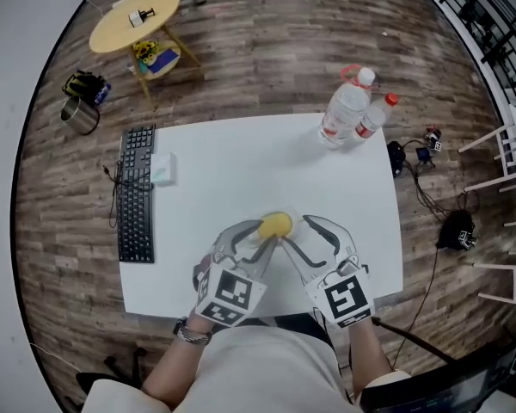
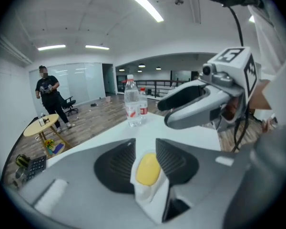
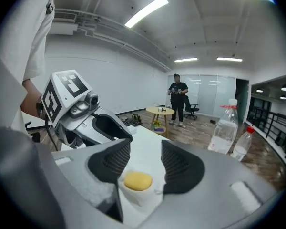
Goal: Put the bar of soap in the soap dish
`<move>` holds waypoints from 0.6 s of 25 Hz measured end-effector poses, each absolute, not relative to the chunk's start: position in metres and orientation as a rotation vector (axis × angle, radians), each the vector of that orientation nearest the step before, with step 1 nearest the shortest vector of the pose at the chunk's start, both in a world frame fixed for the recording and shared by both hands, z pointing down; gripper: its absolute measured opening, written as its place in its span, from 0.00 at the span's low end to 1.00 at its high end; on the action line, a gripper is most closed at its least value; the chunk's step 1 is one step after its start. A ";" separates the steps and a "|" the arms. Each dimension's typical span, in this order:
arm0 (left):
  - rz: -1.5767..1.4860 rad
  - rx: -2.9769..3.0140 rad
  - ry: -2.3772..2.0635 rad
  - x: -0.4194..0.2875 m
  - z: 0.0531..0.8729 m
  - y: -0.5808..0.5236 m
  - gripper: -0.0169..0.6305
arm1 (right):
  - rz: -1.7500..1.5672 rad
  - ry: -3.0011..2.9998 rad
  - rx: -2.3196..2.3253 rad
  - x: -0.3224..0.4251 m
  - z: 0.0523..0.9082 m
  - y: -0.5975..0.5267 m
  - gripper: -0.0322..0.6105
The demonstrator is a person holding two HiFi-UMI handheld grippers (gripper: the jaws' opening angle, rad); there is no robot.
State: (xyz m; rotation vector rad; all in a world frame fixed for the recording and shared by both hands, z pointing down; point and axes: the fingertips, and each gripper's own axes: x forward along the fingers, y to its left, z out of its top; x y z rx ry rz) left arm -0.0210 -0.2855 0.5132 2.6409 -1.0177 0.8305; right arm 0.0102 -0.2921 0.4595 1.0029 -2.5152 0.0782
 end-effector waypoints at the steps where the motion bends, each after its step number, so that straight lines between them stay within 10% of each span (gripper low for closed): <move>1: 0.790 2.658 -1.047 -0.020 0.506 -0.285 0.24 | 0.017 -2.503 1.015 0.012 0.453 -0.291 0.37; 15: 0.459 2.887 -1.222 0.002 0.425 -0.280 0.13 | -0.168 -2.564 1.134 0.024 0.398 -0.283 0.37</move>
